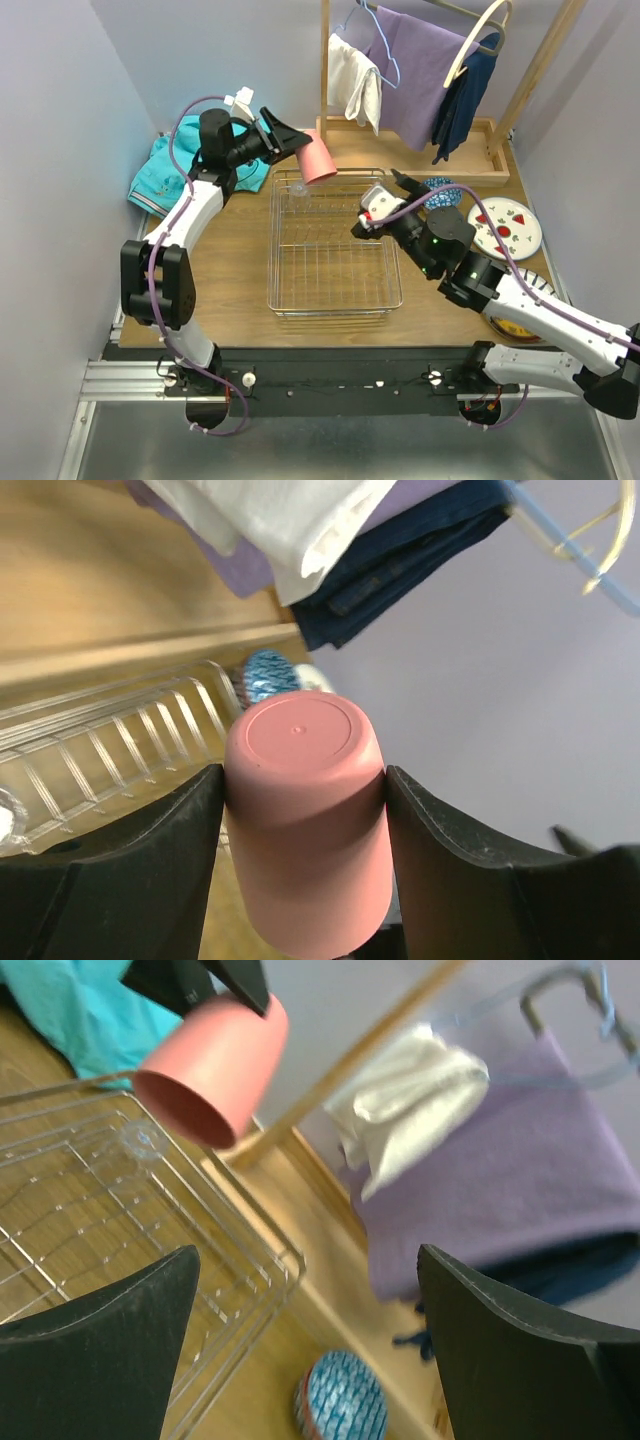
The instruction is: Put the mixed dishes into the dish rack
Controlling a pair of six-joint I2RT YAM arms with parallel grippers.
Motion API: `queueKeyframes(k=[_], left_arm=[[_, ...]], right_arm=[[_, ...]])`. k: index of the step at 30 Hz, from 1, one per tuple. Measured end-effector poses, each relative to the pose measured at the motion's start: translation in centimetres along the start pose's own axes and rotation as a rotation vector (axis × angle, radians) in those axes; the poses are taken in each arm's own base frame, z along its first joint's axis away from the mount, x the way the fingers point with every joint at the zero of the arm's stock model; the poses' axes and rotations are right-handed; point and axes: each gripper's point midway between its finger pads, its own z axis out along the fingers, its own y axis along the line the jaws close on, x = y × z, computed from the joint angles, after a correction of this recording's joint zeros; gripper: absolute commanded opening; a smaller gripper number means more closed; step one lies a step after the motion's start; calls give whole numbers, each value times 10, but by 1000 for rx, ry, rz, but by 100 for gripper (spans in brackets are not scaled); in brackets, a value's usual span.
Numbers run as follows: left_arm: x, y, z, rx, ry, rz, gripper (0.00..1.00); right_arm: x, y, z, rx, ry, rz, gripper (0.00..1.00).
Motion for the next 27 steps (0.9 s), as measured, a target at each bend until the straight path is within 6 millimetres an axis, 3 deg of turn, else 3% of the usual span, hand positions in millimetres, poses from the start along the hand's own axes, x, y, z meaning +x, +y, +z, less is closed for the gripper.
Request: queueKeyframes(k=[3,8,15,21,27], left_arm=[[1,6,11,-31,14,162,50],[18,12,27,-78,41,443,45],[43,22,52,-94,91,755,42],[42,63,72,-156,96,914,42],[38,94,87,-202,74,998,42]], right_arm=[[22,-7,-13,53,104,71,96],[83,16,-23,32,293,41,97],[104,13,-29,67,348,37,100],[144,-1,-35,121,462,58,100],[161,-3,-42,130,526,86,100]])
